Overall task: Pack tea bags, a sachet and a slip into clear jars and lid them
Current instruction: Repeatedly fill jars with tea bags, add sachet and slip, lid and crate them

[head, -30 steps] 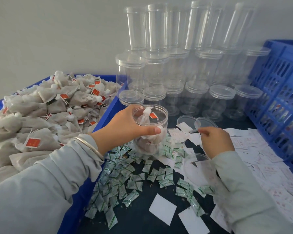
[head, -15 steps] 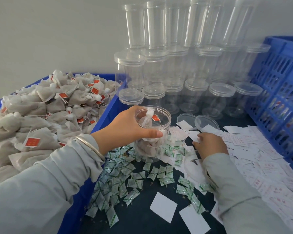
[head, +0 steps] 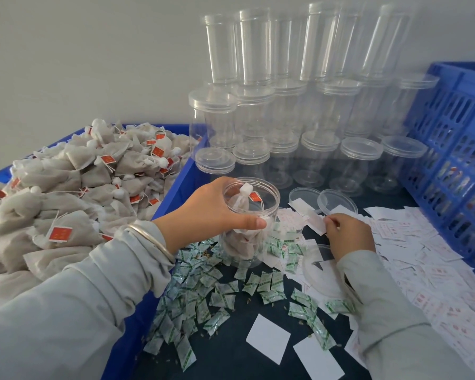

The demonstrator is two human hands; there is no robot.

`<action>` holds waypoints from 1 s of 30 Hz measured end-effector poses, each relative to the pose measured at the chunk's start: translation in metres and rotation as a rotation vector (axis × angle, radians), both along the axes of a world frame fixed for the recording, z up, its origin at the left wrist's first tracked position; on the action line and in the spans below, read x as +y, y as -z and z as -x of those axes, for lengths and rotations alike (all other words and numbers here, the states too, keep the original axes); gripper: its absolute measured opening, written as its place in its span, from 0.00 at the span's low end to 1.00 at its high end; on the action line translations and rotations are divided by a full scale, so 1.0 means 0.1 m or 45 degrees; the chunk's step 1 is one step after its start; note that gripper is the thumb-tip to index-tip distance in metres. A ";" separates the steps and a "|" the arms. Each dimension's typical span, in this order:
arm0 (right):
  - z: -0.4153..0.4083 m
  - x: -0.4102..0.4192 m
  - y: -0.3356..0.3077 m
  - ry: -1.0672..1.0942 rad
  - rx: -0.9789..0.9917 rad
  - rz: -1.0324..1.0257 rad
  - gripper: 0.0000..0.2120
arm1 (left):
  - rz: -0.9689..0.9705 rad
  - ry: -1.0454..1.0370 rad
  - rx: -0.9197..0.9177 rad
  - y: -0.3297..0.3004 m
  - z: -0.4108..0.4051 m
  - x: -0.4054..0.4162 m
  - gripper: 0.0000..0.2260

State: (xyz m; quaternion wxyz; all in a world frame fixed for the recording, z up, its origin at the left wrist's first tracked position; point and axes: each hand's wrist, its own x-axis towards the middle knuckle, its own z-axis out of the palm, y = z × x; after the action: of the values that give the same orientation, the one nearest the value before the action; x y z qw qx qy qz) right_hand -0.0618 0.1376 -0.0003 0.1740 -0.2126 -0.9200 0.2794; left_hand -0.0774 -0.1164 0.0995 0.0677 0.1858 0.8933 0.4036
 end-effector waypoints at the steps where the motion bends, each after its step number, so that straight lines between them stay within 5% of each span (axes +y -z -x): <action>1: -0.02 -0.01 -0.02 0.011 0.078 0.061 0.12 | 0.001 0.003 -0.001 0.00 0.00 0.00 0.47; 9: -0.22 -0.23 -0.45 -0.066 0.641 0.411 0.09 | -0.016 0.046 -0.017 -0.01 -0.01 0.01 0.45; 16: -0.42 -0.72 -0.83 -0.503 1.033 -0.074 0.06 | -0.004 0.082 -0.005 0.01 -0.03 0.00 0.42; 23: -0.51 -0.99 -0.84 -0.747 0.733 -0.150 0.05 | 0.022 0.144 0.067 0.03 -0.06 -0.10 0.35; 30: -0.59 -0.97 -0.94 -0.894 0.188 -0.348 0.34 | 0.016 0.125 0.150 0.01 -0.04 -0.03 0.33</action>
State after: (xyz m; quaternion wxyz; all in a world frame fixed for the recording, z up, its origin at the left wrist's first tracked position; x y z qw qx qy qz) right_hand -0.0024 0.0404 0.0940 0.1602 0.1613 -0.9506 0.2113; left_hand -0.0732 -0.1198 0.0980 0.0359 0.2525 0.8881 0.3823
